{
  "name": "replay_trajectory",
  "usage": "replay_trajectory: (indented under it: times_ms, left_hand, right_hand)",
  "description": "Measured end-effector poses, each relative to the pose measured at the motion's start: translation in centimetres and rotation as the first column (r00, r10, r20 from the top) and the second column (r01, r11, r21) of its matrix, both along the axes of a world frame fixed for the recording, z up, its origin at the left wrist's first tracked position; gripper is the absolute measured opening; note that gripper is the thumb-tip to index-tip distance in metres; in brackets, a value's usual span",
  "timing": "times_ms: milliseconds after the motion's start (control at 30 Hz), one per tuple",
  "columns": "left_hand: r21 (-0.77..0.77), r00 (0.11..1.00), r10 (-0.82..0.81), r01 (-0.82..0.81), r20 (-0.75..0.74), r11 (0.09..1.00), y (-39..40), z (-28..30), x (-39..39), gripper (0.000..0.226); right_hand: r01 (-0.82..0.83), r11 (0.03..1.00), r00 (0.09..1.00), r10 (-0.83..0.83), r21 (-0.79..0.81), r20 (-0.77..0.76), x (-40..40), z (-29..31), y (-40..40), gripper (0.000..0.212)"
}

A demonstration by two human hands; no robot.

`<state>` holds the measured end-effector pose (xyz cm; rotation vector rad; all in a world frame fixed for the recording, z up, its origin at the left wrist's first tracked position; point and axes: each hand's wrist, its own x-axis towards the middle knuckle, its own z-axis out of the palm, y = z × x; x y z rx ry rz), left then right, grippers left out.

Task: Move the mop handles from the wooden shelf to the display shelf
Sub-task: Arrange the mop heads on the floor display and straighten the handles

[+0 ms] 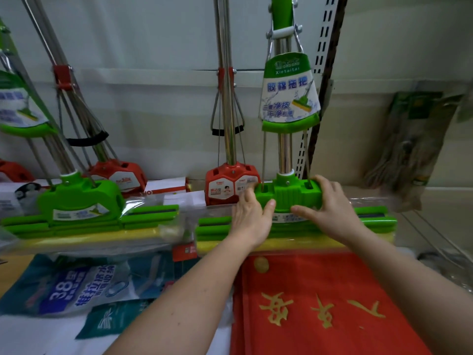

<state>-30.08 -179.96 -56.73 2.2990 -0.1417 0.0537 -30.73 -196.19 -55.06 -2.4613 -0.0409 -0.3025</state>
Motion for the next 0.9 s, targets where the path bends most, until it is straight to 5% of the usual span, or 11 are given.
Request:
replay_trajectory:
  times_ms: [900]
  left_hand:
    - [0.036, 0.996, 0.081, -0.080, -0.036, 0.996, 6.9, 0.0, 2.3, 0.060]
  right_hand:
    - [-0.092, 0.974, 0.994, 0.102, 0.207, -0.041, 4.7, -1.3, 6.4, 0.091]
